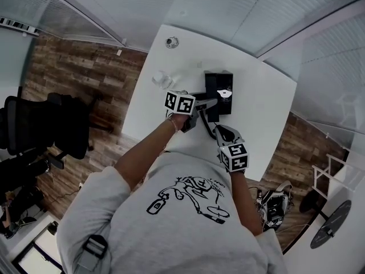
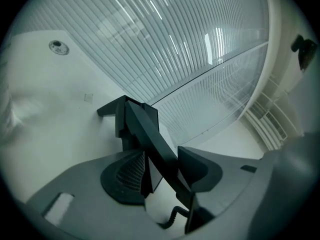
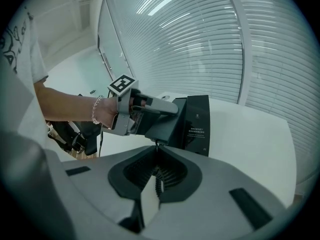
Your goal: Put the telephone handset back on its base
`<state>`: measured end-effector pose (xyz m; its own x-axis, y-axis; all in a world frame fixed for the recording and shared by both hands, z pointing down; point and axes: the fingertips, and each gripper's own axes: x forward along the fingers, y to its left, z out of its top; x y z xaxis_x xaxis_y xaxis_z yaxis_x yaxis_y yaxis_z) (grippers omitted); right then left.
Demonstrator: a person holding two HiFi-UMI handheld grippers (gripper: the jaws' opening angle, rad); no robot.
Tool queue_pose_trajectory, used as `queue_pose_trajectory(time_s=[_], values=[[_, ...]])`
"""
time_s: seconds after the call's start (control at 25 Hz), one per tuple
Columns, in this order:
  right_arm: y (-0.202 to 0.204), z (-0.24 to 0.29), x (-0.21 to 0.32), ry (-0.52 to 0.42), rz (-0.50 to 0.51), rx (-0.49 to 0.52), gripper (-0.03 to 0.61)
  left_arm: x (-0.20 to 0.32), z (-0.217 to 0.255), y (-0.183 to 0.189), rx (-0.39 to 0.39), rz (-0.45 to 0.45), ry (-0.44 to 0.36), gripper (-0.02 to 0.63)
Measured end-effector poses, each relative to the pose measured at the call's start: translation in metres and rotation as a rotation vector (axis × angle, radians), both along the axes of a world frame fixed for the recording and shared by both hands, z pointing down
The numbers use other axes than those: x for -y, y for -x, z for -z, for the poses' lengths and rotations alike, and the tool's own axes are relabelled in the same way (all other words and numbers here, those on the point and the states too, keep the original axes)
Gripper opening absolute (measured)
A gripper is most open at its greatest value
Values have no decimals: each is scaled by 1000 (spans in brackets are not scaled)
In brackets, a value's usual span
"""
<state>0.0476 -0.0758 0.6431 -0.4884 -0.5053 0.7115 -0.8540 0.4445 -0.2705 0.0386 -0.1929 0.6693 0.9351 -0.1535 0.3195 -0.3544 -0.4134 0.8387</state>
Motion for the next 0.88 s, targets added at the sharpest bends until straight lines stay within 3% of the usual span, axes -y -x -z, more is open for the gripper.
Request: queue_pose_trajectory(time_s=[0.28,0.88], values=[[-2,-4,4,28,-21,13,13,8,2,0,157,-42,-92,221],[4,-36,7,110,-46,31,12,10,-13,7,266,-42,-111,224]])
